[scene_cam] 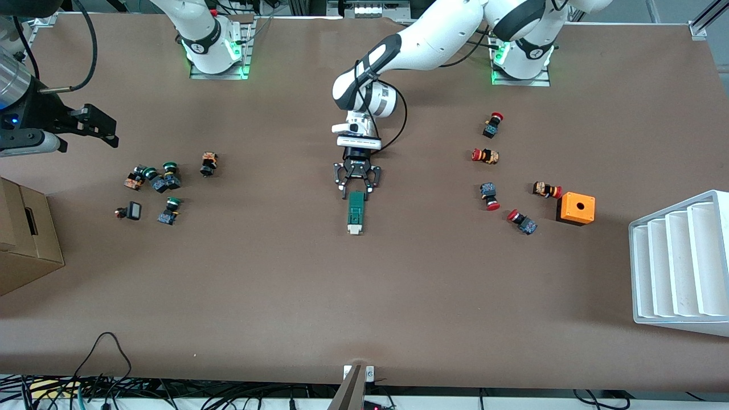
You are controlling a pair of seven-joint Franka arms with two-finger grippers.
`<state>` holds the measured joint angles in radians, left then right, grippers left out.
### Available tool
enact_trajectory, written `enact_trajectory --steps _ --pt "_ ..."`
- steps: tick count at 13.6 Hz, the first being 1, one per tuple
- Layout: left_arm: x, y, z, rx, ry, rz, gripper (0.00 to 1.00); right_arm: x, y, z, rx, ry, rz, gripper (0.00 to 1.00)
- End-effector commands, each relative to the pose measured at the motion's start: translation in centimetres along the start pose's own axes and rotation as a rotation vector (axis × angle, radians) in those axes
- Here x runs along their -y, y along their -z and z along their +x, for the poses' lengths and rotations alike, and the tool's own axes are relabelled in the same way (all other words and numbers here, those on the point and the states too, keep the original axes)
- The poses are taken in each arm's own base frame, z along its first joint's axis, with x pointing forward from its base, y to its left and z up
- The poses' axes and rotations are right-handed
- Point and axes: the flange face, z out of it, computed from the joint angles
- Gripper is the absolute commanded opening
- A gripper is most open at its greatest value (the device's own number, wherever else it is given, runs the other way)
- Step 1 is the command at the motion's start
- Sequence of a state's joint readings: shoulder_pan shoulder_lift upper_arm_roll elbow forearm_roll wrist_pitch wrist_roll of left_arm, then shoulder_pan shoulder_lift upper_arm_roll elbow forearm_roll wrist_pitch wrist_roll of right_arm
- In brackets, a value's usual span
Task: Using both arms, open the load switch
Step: 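Hold the green switch steady with the left gripper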
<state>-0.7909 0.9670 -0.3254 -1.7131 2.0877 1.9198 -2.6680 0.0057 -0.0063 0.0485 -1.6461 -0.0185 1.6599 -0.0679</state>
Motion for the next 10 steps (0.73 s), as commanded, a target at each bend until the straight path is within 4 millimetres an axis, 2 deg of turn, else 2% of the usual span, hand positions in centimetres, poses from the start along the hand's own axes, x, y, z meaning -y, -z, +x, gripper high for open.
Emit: enact_trajectory --steps 1,3,5,10 --pt "-0.63 -0.37 -0.19 0.0 -0.002 0.0 0.55 -0.3 0.55 0.28 0.001 0.009 -0.013 1.0" --pt "-0.63 -0.37 -0.19 0.0 -0.001 0.0 0.46 -0.3 0.56 0.3 0.0 0.009 -0.013 1.0" --pt "-0.63 -0.37 -0.19 0.0 -0.001 0.0 0.4 -0.3 0.56 0.3 0.0 0.009 -0.013 1.0" --pt "-0.68 -0.4 -0.05 0.0 0.003 0.003 0.4 -0.3 0.53 0.26 0.003 0.007 -0.013 1.0"
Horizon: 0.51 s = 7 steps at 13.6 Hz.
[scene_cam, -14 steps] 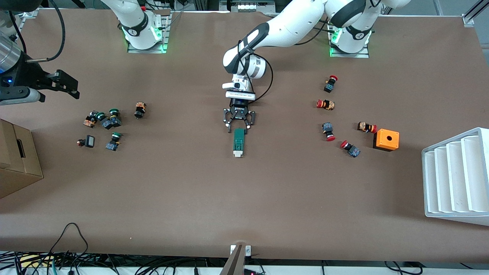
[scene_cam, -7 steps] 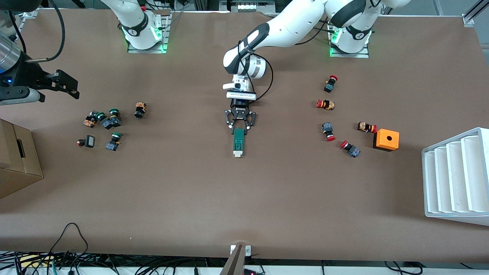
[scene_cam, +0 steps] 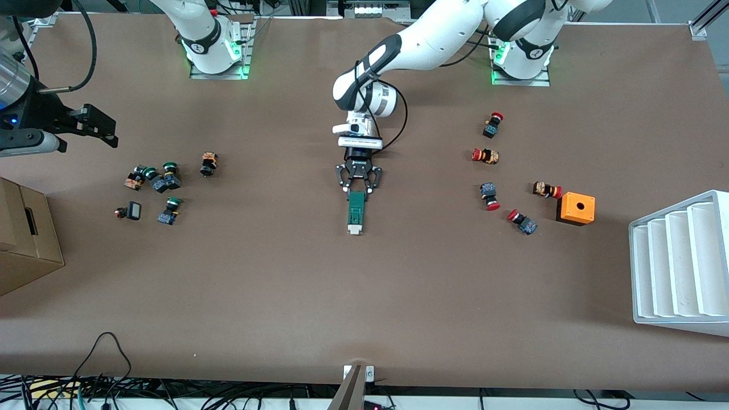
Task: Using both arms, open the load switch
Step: 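Hold the green switch steady with the left gripper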
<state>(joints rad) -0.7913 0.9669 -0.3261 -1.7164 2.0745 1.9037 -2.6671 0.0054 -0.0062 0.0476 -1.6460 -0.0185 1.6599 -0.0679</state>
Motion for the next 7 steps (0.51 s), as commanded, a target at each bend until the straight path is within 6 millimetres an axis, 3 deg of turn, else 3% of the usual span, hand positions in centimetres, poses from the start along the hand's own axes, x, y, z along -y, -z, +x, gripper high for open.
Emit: enact_trajectory --steps 1,7 --pt "-0.86 -0.36 -0.07 0.01 0.002 -0.008 0.4 -0.24 0.56 0.3 0.0 0.009 -0.013 1.0" --pt "-0.75 -0.52 -0.01 0.01 0.004 -0.005 0.41 -0.36 0.18 0.56 0.001 0.01 -0.014 1.0"
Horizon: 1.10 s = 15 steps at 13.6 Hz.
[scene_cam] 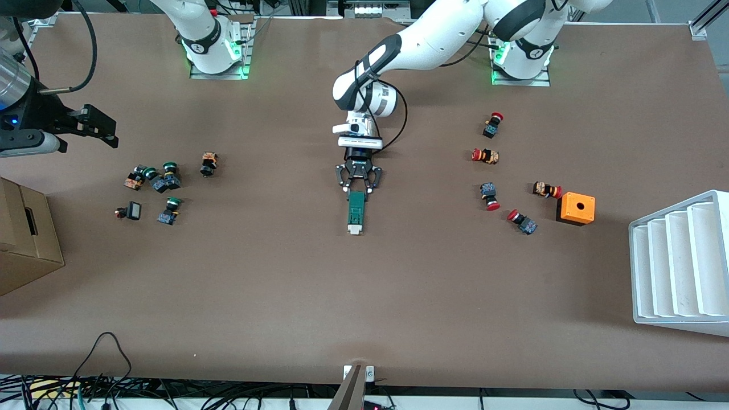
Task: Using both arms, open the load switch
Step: 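Hold the green switch steady with the left gripper, then reach the right gripper to the white lever of the switch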
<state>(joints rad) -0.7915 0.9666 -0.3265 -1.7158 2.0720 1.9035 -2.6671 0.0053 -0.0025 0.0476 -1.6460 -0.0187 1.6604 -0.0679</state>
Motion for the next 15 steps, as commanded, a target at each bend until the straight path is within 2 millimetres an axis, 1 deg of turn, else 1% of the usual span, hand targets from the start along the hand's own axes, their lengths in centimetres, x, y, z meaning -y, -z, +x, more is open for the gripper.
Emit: enact_trajectory --steps 1,2,3,4,5,6,7,8,10,11,12,14,15 --pt "-0.7 -0.5 0.0 0.009 0.002 -0.007 0.41 -0.3 -0.2 0.7 0.008 0.011 -0.012 1.0" --pt "-0.7 -0.5 0.0 0.009 0.002 -0.007 0.41 -0.3 -0.5 0.9 0.013 0.012 -0.01 1.0" --pt "-0.7 -0.6 0.1 0.008 0.004 -0.006 0.41 -0.1 -1.4 1.3 0.024 0.014 -0.01 1.0" --pt "-0.6 -0.7 0.1 0.009 0.003 -0.004 0.41 0.1 -5.4 2.7 0.099 0.023 0.001 1.0" --pt "-0.6 -0.7 0.2 0.008 0.004 -0.005 0.41 0.2 -7.2 3.5 0.113 0.063 0.01 1.0" --pt "-0.7 -0.7 0.2 0.007 0.005 -0.005 0.41 1.1 -8.9 4.5 0.121 0.138 0.018 1.0" --pt "-0.7 -0.7 0.2 0.007 0.005 -0.005 0.41 3.0 -9.9 6.3 0.109 0.18 0.022 1.0" --pt "-0.7 -0.7 0.2 0.008 0.006 -0.005 0.41 4.2 -10.7 8.4 0.108 0.168 0.027 1.0" --pt "-0.7 -0.7 0.2 0.007 0.005 -0.005 0.41 6.4 -13.3 10.9 0.146 0.02 0.05 1.0" --pt "-0.7 -0.7 0.2 0.008 0.006 -0.005 0.41 7.6 -14.6 11.7 0.156 -0.068 0.079 1.0" --pt "-0.7 -0.7 0.2 0.008 0.006 -0.005 0.41 9.1 -16.3 12.4 0.17 -0.191 0.095 1.0" --pt "-0.7 -0.7 0.2 0.008 0.006 -0.005 0.41 13.6 -20.0 13.8 0.159 -0.351 0.142 1.0" --pt "-0.7 -0.7 0.2 0.008 0.006 -0.005 0.41 15.2 -21.6 14.4 0.165 -0.432 0.187 0.99"
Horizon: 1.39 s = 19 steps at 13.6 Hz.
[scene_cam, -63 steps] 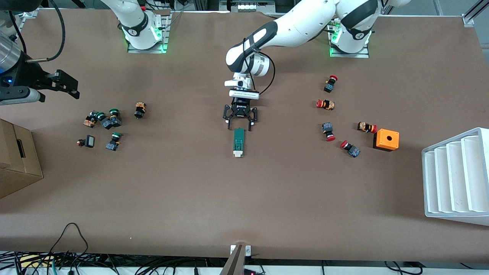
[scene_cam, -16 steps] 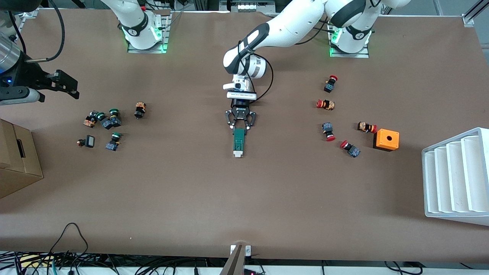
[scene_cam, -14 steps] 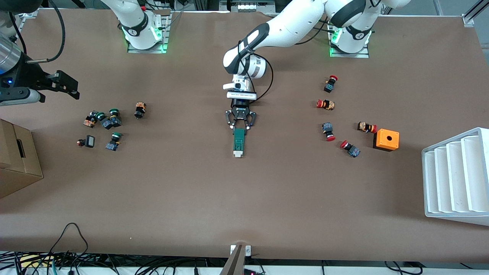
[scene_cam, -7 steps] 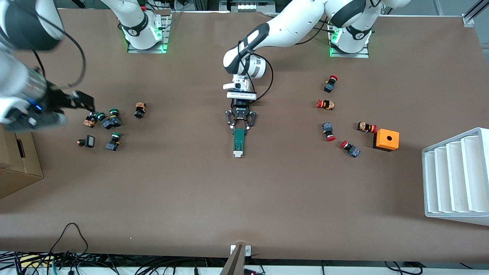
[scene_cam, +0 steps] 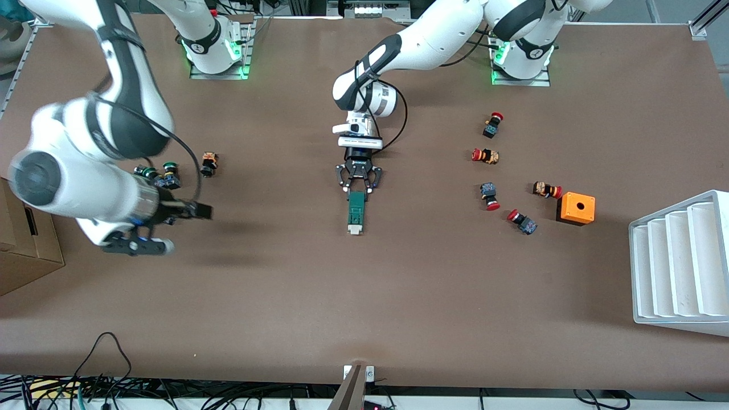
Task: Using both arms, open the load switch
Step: 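Reach the right gripper to the white lever of the switch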
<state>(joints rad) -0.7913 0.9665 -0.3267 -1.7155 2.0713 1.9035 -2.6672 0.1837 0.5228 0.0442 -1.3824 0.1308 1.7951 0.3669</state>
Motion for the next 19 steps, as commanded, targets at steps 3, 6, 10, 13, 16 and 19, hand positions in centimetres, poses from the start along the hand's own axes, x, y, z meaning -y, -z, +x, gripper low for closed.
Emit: enact_trajectory --steps 3,6,10,13,16,19 --pt "-0.6 -0.7 0.1 0.008 0.005 -0.005 0.41 7.8 -7.2 1.4 0.026 -0.42 0.136 0.99" --pt "-0.6 -0.6 0.1 0.008 0.005 -0.005 0.41 12.9 -9.3 1.1 0.077 -0.701 0.233 0.98" --pt "-0.5 -0.6 0.0 0.009 0.005 -0.005 0.41 18.8 -13.7 -1.8 0.142 -0.957 0.263 0.93" --pt "-0.4 -0.6 -0.2 0.012 0.007 -0.003 0.41 21.3 -17.1 -3.4 0.148 -1.042 0.248 0.68" --pt "-0.3 -0.6 -0.2 0.013 0.009 -0.003 0.42 22.5 -20.0 -3.7 0.161 -1.101 0.24 0.44" --pt "-0.4 -0.5 -0.2 0.013 0.01 -0.004 0.42 23.0 -19.9 -3.7 0.163 -1.108 0.244 0.41"
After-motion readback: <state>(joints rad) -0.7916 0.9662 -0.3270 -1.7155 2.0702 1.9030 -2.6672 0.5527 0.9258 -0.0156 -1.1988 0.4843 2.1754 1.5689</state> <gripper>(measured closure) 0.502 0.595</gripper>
